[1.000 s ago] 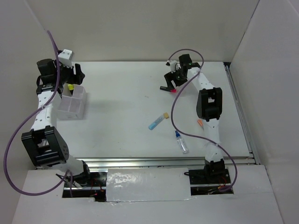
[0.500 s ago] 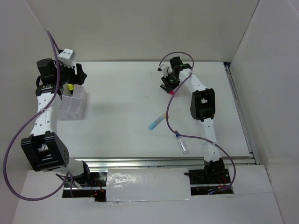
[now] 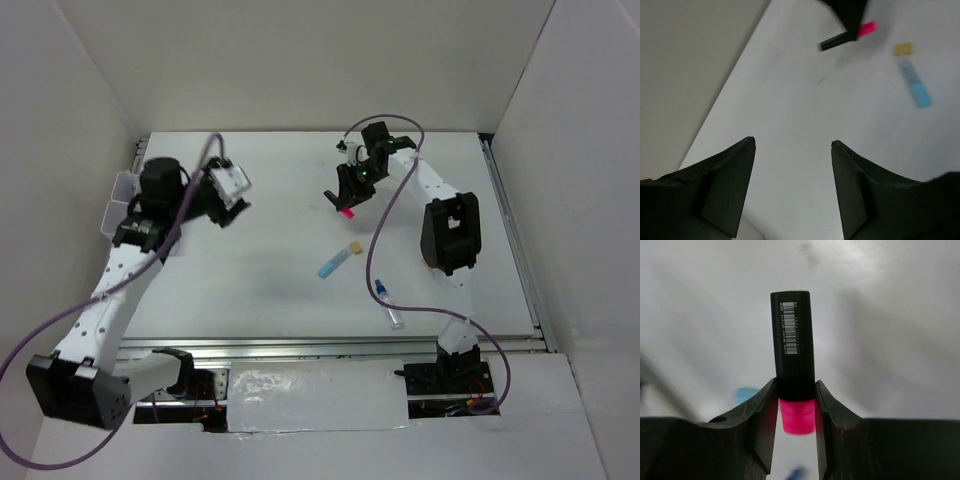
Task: Sort the stationery into containers
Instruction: Grab a piece of stationery with the right arm, then pass the stationery from the right arm to the left
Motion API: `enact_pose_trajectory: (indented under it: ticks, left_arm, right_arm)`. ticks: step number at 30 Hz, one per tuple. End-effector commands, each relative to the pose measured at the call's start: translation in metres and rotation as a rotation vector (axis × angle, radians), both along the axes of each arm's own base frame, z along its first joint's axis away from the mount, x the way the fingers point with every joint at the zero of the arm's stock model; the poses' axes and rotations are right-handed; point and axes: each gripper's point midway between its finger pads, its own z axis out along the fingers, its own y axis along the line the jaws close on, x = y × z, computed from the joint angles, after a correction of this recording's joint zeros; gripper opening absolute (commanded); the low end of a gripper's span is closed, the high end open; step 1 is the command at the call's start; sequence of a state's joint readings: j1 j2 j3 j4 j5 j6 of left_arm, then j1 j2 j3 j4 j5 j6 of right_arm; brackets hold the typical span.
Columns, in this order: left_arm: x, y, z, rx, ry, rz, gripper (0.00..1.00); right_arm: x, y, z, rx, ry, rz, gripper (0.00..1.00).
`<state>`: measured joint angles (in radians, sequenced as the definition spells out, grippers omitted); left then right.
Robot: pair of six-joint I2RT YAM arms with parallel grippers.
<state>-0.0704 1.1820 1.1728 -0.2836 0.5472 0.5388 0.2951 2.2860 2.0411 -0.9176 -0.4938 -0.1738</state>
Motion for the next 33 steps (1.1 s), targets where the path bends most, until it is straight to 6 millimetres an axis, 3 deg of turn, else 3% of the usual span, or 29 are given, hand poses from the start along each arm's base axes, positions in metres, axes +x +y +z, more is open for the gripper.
enact_pose_trajectory:
  ticks: [1, 4, 5, 6, 7, 15, 21, 26, 33]
  left_arm:
    - [-0.052, -0.059, -0.023, 0.232, -0.142, -0.311, 0.74]
    - [-0.076, -0.082, -0.051, 0.382, -0.196, -0.436, 0.73]
    - [-0.089, -0.101, -0.055, 0.423, -0.237, -0.517, 0.73]
    - [-0.093, -0.105, -0.064, 0.454, -0.238, -0.535, 0.73]
    - [-0.102, -0.119, -0.067, 0.468, -0.263, -0.586, 0.72]
    - [-0.118, -0.16, -0.088, 0.503, -0.261, -0.742, 0.7]
    - [-0.139, -0.17, -0.109, 0.527, -0.179, -0.857, 0.64]
    - [-0.141, -0.175, -0.121, 0.529, -0.138, -0.867, 0.63]
    - [-0.137, -0.166, -0.142, 0.561, -0.04, -0.852, 0.59]
  right_arm:
    - [-0.061, 0.055, 0.086, 0.344, 0.207, -0.052, 0.0]
    - [-0.09, 0.067, 0.083, 0.396, 0.378, -0.083, 0.0]
    - [-0.098, 0.072, 0.083, 0.414, 0.412, -0.076, 0.0]
    - [-0.11, 0.077, 0.073, 0.402, 0.438, -0.072, 0.0]
    - [-0.117, 0.079, 0.079, 0.407, 0.441, -0.083, 0.0]
    - [-0.173, 0.122, 0.074, 0.402, 0.632, -0.104, 0.0]
    - [-0.184, 0.135, 0.076, 0.404, 0.695, -0.09, 0.0]
    - [-0.194, 0.141, 0.076, 0.407, 0.724, -0.07, 0.0]
    - [-0.201, 0.145, 0.083, 0.422, 0.729, -0.039, 0.0]
